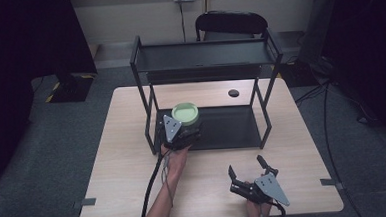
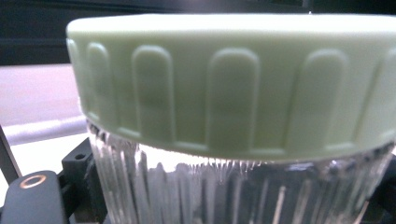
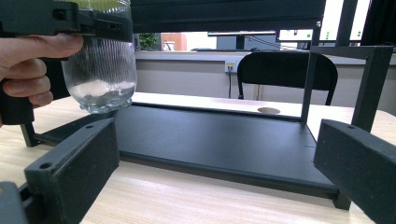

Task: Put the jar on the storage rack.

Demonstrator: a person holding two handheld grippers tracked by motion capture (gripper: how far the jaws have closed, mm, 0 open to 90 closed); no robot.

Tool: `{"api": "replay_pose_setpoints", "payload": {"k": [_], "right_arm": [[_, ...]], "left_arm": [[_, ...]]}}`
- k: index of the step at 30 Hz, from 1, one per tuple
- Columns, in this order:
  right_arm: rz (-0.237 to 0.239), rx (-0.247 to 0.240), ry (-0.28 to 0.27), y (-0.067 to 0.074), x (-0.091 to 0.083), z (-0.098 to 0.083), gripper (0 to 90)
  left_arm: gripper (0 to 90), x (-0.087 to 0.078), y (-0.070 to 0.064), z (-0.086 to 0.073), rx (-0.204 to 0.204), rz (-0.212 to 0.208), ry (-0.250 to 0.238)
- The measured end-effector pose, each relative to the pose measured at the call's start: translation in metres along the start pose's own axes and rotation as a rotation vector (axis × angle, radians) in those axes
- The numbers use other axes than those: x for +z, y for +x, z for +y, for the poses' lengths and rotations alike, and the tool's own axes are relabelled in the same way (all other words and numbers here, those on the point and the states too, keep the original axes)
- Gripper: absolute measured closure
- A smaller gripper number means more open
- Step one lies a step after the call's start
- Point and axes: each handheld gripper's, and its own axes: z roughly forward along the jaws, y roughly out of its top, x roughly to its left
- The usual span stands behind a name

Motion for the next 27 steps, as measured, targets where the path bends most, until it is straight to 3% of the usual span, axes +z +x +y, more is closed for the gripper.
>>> {"api": "replay_pose_setpoints", "payload": {"k": [27], "right_arm": [[0.006, 0.001, -0.004, 0.0, 0.0, 0.0, 0.0]], "left_arm": [[11.4, 0.018, -0.007, -0.014, -0.009, 0.012, 0.025]]}}
